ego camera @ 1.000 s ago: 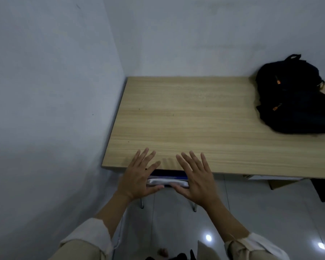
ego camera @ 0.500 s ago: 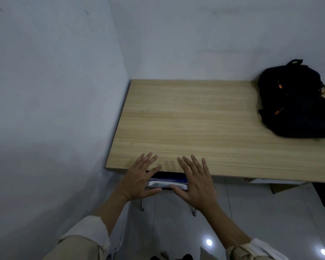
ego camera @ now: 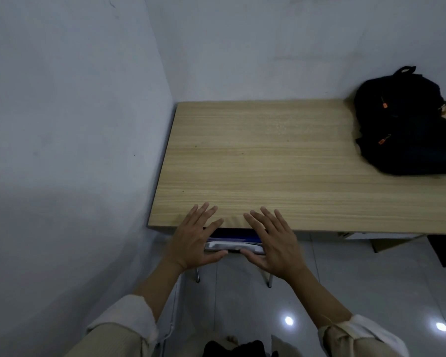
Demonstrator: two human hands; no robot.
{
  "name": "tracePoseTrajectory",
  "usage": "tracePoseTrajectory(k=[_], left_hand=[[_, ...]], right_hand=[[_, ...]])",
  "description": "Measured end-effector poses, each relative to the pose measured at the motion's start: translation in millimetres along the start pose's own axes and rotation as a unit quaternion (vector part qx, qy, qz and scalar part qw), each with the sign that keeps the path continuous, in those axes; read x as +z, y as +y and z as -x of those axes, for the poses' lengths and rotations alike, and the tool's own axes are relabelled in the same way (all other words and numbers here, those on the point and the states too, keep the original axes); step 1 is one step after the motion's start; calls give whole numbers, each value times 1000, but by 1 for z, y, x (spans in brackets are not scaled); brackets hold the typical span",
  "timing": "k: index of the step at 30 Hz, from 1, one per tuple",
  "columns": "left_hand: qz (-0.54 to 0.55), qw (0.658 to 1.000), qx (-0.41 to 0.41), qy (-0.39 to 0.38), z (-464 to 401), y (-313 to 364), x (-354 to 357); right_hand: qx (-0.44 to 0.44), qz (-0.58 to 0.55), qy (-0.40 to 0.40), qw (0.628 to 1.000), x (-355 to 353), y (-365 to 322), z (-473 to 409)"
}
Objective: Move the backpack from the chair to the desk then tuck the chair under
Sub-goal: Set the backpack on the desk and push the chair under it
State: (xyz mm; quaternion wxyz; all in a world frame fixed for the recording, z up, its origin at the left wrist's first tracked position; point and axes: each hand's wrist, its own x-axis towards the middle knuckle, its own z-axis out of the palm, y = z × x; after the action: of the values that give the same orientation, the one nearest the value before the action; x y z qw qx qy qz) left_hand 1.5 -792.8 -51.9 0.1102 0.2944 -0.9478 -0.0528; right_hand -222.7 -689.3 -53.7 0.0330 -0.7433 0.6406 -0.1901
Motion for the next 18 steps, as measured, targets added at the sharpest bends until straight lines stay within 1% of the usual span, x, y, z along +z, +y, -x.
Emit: tracePoseTrajectory(k=[3,6,11,18], left_hand=[[3,1000,-2,-8,-7,8,1],[6,1000,4,-15,-12,17,4],[4,1000,16,-5,-9,13,3],[6,1000,18,9,-9,11,7]], right_hand=[[-11,5,-17,1000,-8,12,-1],[4,15,-41,999,-14,22,1],[39,35,-41,998,-14,12,1],[58,73,-61,994,-16,9,0]])
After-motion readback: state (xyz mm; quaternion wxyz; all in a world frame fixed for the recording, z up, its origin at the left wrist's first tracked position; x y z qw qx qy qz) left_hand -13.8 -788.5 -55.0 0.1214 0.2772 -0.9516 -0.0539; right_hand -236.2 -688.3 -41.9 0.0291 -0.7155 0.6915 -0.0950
